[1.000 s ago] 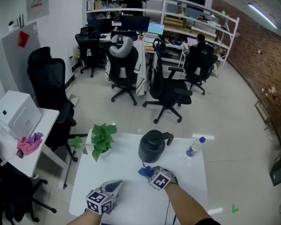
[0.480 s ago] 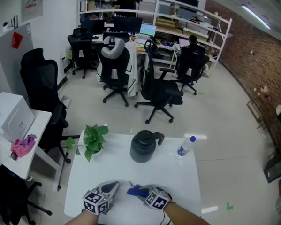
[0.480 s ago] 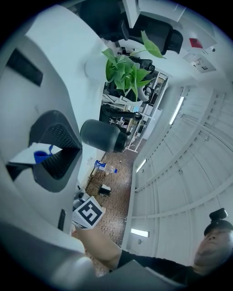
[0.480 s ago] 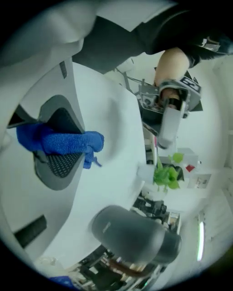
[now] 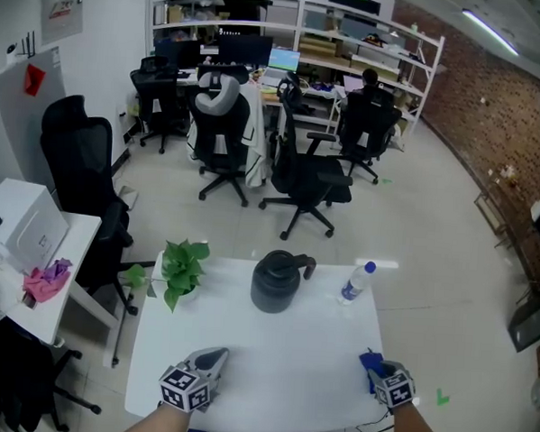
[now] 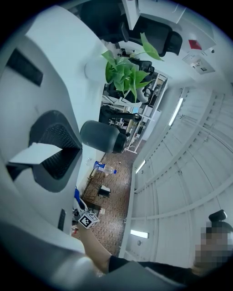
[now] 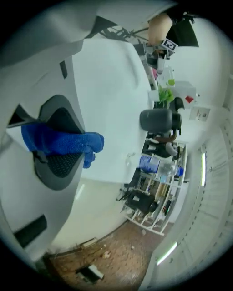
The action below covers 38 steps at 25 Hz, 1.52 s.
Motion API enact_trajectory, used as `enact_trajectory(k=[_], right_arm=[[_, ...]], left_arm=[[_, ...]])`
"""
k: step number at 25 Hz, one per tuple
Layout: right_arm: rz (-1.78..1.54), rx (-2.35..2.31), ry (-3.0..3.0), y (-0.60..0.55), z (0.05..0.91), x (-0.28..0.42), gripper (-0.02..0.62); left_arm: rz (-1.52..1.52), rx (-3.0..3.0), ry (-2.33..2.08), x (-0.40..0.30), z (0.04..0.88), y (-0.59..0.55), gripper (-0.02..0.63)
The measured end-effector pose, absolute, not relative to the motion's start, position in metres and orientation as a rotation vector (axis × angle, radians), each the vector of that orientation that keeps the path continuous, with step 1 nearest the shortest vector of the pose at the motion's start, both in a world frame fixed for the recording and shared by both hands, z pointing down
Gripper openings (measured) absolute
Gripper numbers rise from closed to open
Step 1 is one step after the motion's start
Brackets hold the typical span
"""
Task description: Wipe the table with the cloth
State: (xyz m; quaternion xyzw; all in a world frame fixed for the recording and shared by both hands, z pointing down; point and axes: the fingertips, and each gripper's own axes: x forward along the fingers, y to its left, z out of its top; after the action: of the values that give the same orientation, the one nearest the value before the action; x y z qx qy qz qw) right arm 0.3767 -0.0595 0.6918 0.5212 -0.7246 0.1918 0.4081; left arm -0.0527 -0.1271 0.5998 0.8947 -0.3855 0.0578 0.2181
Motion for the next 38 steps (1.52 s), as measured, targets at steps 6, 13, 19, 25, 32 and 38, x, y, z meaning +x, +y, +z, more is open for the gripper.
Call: enact_trajectory(k=[6,13,19,25,32,38], right_arm=[[0.571,1.391,-1.711,-0.035,0.721,0.415,0.130],[0.541,1.413,-1.718,-0.046,0.699,0.401,0.248],[0.427,1.358,-2.139,-0.108,0.612,0.271,0.275],[0.538,1.149,-2.418,-0.149,0.629,0.145,-0.002],[0.587,1.140,-2.440,-0.162,0.657,0.124,0.005],[0.561,1.146,-2.414,-0.163,0.661,0.129,0.003]], left_arm=[[0.169,2.473,-1.074,-0.052,0.600,-0.127,-0.002],[0.175,2.481,-1.068,-0.054,0.598,-0.125,-0.002],[0.164,2.468,-1.093,-0.061,0.600,-0.127,-0.002],[0.146,2.454,-1.125,-0.066,0.600,-0.134,-0.002],[0.197,2.455,-1.144,-0.070,0.606,-0.137,-0.002],[0.200,2.457,-1.142,-0.067,0.606,-0.140,-0.002]])
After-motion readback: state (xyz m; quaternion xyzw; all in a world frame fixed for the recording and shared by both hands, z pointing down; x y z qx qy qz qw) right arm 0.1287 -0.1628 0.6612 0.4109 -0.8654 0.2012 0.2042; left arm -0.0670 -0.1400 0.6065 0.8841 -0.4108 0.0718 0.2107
